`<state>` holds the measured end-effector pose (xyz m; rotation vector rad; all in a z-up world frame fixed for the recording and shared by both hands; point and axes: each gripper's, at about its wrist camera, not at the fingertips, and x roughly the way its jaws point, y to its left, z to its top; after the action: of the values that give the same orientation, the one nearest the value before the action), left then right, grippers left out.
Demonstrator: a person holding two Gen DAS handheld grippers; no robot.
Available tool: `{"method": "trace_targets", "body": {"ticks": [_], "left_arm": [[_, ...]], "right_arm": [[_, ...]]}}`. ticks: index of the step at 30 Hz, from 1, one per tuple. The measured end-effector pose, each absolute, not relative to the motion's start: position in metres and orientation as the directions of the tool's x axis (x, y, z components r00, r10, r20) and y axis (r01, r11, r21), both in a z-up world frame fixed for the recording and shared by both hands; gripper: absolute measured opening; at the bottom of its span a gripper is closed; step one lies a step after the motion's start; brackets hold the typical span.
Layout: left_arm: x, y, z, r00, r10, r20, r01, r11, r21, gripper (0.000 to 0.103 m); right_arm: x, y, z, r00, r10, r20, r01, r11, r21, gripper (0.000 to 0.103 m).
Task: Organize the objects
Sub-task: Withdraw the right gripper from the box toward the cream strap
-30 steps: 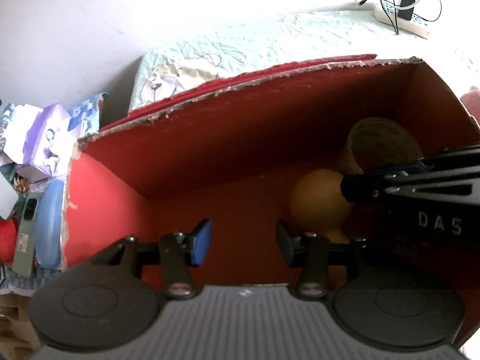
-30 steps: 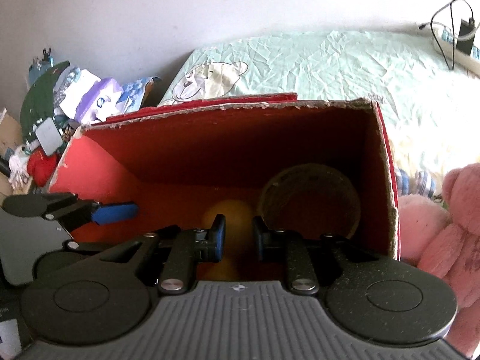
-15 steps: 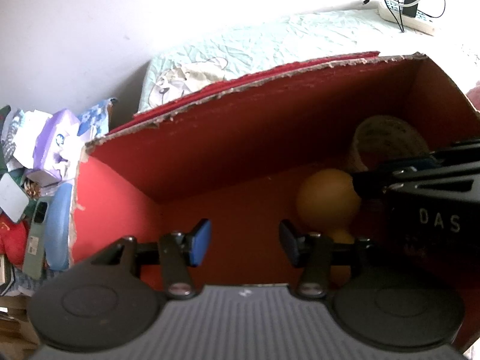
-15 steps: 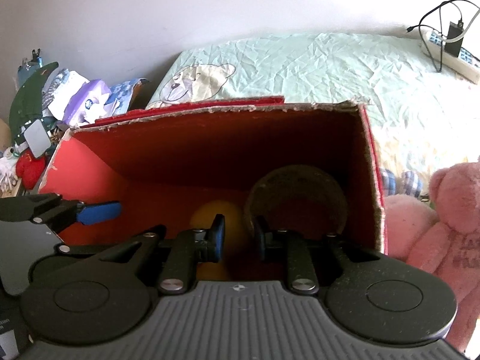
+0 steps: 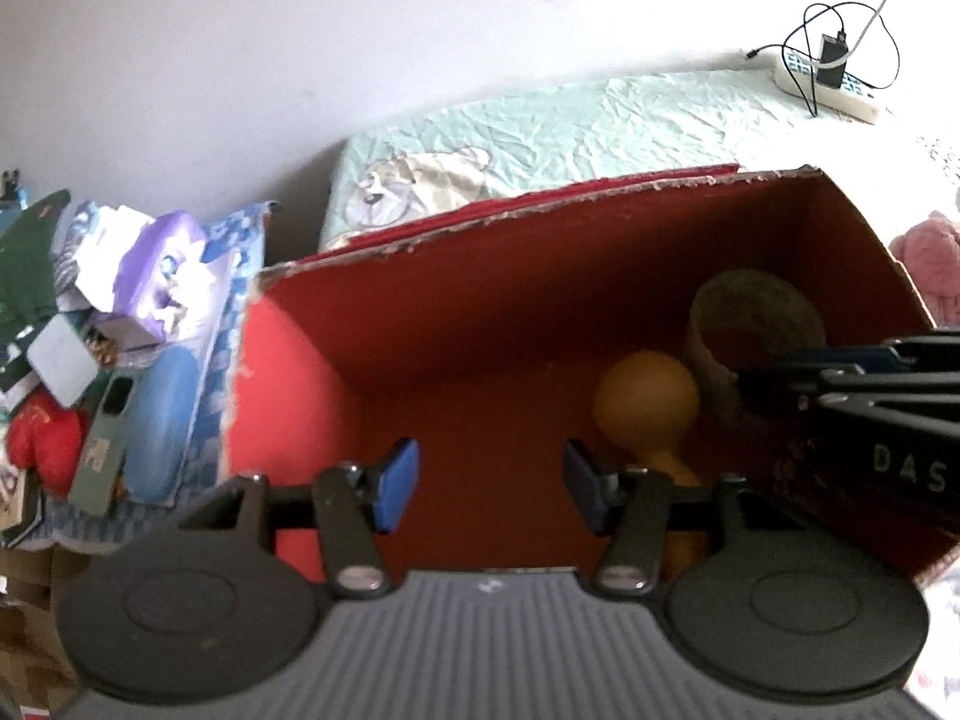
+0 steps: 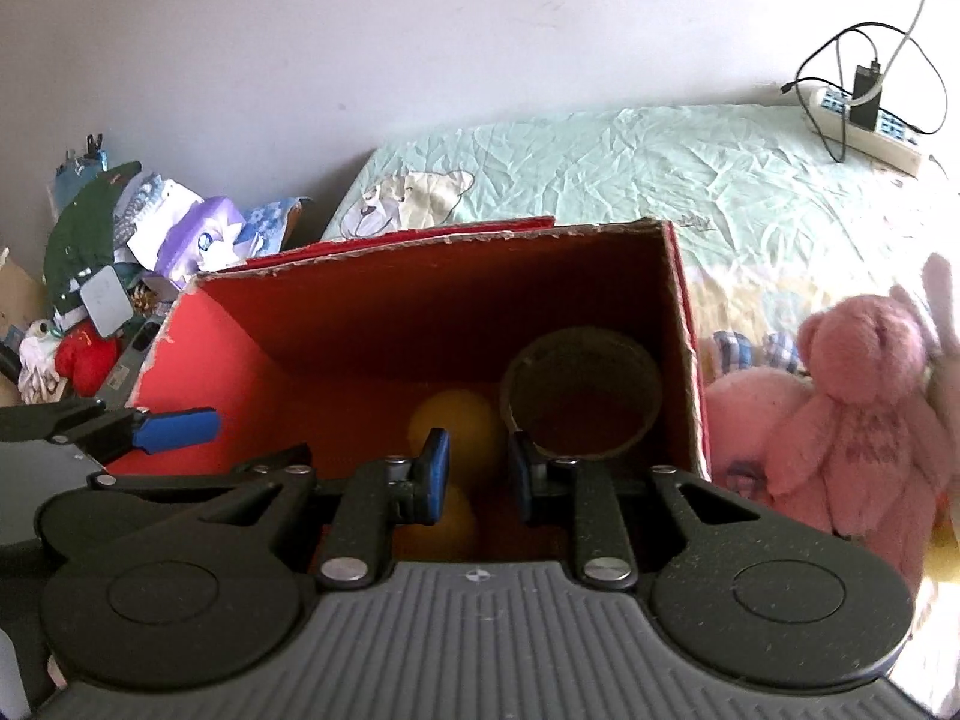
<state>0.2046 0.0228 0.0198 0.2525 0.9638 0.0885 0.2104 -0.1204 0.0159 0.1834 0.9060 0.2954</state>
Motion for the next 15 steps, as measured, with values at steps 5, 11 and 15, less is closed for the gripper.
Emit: {"method": "trace_targets", "body": {"ticks": [5,11,15], "left_arm": [[0.187,0.021,0.027,0.582,0.207,-0.787,0.023,0.963,0.27,0.06],[0.165,0.014,0.044,0.596,0.225,-0.771,0.001,0.96,0.281,0.066],[0.149,0.007,0.054,0.608,0.247,-0.754,-0.029,0.957,0.29,0.07]], "right_arm": [[0.195,-0.127,0.025,0.599,0.342,-0.725,-0.165,0.938,0.306,0.026],[0.177,-0.13,0.037,0.609,0.376,-0.699,-0.189,0.924,0.333,0.029],[0.166,-0.135,0.045,0.612,0.409,-0.677,-0.227,0.911,0.345,0.031]]}}
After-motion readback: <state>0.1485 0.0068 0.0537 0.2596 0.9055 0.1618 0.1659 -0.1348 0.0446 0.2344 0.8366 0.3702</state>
